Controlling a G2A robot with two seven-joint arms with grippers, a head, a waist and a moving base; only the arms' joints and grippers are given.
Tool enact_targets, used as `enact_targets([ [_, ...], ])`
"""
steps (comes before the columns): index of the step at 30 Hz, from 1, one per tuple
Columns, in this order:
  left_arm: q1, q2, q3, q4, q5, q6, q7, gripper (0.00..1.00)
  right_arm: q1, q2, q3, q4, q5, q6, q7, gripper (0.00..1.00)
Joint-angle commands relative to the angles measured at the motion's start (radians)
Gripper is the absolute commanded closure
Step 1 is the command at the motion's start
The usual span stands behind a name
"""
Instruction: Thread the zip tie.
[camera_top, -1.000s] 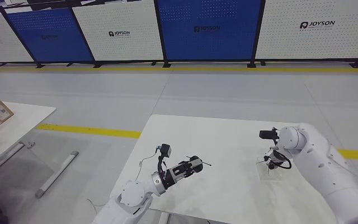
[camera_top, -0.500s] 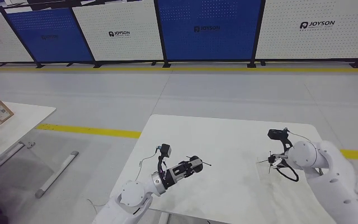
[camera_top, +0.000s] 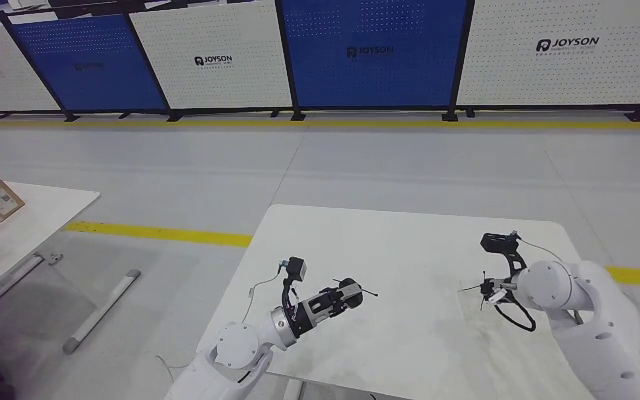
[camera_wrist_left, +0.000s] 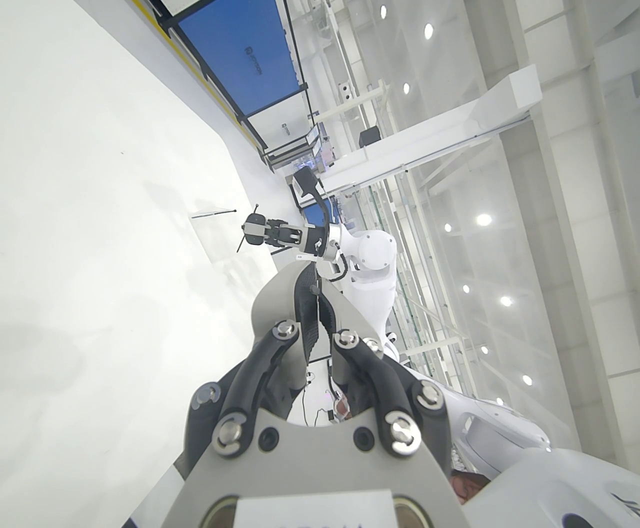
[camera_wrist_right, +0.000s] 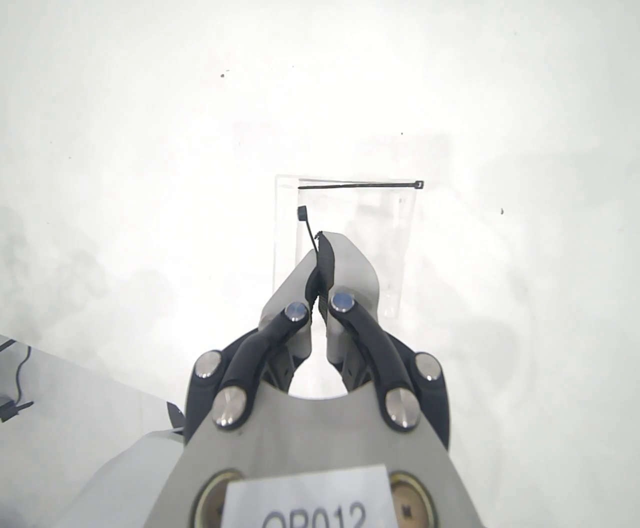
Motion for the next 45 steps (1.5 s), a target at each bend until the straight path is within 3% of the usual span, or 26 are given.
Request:
enact_targets([
  [1,0.000,0.000,0.000,0.000,0.000,0.000,0.000,1.00,-0.002,0.000,0.001,0.000,0.000,0.000,-0.008,1.00],
  [5,0.000,0.000,0.000,0.000,0.000,0.000,0.000,1.00,-0.044,0.008,0.048,-0.065,-0.005,0.016,-0.088,1.00],
  [13,0.000,0.000,0.000,0.000,0.000,0.000,0.000,1.00,-0.252,0.040,0.213,-0.345,0.026,0.003,-0.223,1.00],
  [35,-0.001,0.000,0.001,-0.001,0.003,0.001,0.002,1.00,-0.252,0.040,0.213,-0.345,0.026,0.003,-0.223,1.00],
  [39,-0.022,-0.004,0.030,-0.005,0.161,0.018,0.104,1.00,-0.252,0.040,0.213,-0.345,0.026,0.003,-0.223,1.00],
  [45,-0.095,-0.025,0.131,0.067,0.284,0.071,0.233,1.00,-0.252,0.040,0.213,-0.345,0.026,0.003,-0.223,1.00],
])
